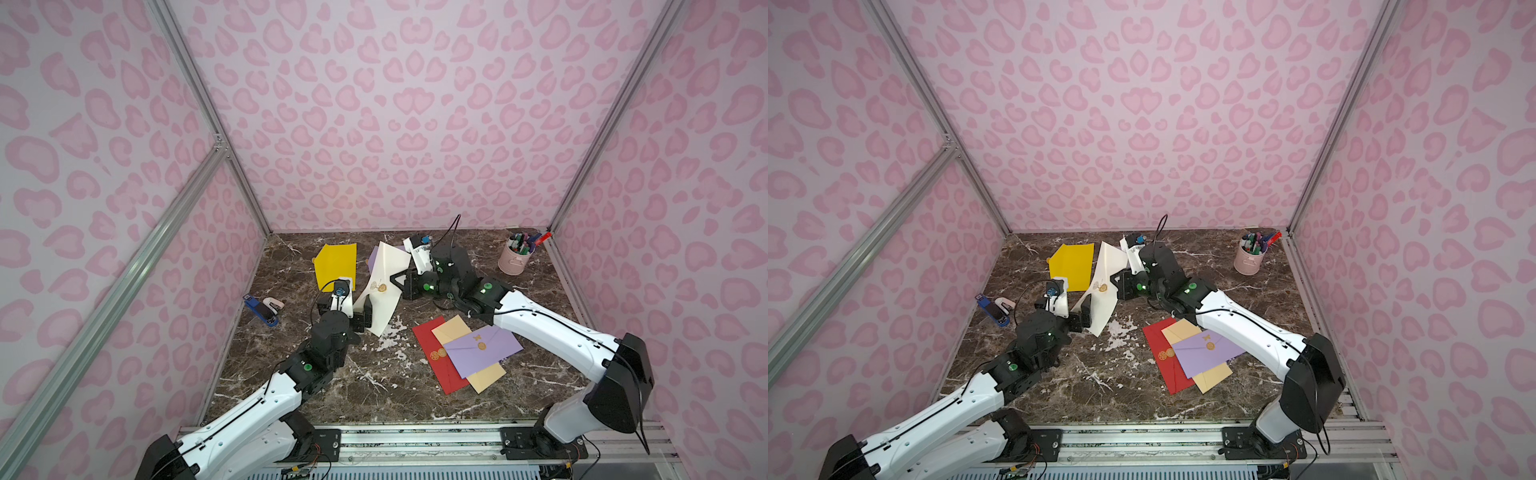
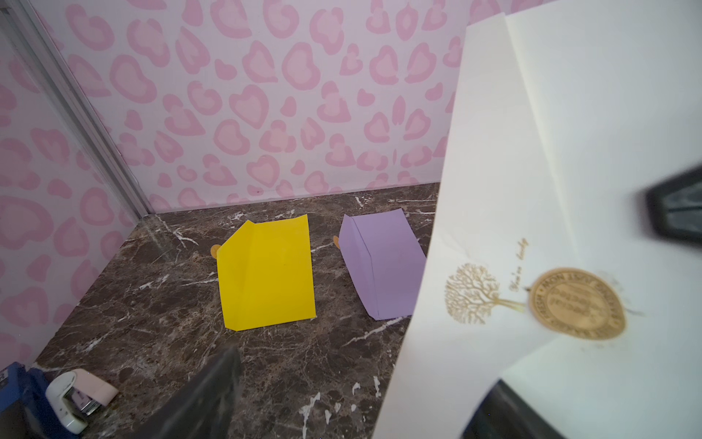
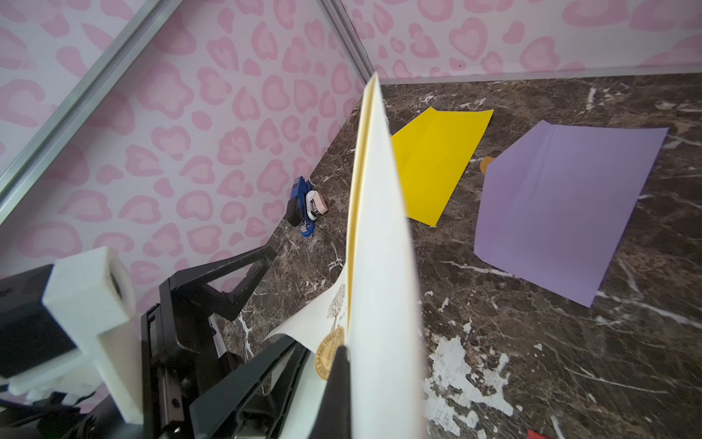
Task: Open the envelope
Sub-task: Open the envelope flap on the envelope.
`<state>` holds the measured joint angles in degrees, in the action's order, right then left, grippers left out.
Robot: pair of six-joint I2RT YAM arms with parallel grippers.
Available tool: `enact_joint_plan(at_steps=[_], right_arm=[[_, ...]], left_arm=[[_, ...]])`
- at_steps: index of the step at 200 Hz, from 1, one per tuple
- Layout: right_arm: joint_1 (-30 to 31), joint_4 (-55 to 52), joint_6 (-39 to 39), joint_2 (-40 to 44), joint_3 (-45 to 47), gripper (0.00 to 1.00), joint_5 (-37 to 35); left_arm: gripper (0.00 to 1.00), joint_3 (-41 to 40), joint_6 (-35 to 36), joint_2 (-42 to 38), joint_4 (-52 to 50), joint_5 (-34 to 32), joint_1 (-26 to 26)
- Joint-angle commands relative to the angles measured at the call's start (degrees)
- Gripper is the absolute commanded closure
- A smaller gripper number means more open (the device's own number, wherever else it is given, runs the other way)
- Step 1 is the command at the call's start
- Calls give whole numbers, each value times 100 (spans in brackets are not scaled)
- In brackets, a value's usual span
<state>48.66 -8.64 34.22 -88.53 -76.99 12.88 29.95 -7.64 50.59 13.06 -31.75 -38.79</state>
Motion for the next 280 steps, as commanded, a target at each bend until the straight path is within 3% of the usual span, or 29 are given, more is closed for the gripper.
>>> enact_joint_plan(at_steps=[1, 199, 250, 280], right_arm=[[15, -138, -78, 47, 22, 100, 179], [16, -136, -109, 121, 70, 100, 164], [14, -43, -267, 256, 115, 100, 579], [17, 147, -340, 338, 250, 100, 1322]], left_arm=[[12, -3, -142, -33, 157, -121, 29], [7, -40, -386, -146, 41, -140, 202], [5, -94, -571, -168, -101, 1, 568], [5, -93, -608, -114, -119, 16, 701]])
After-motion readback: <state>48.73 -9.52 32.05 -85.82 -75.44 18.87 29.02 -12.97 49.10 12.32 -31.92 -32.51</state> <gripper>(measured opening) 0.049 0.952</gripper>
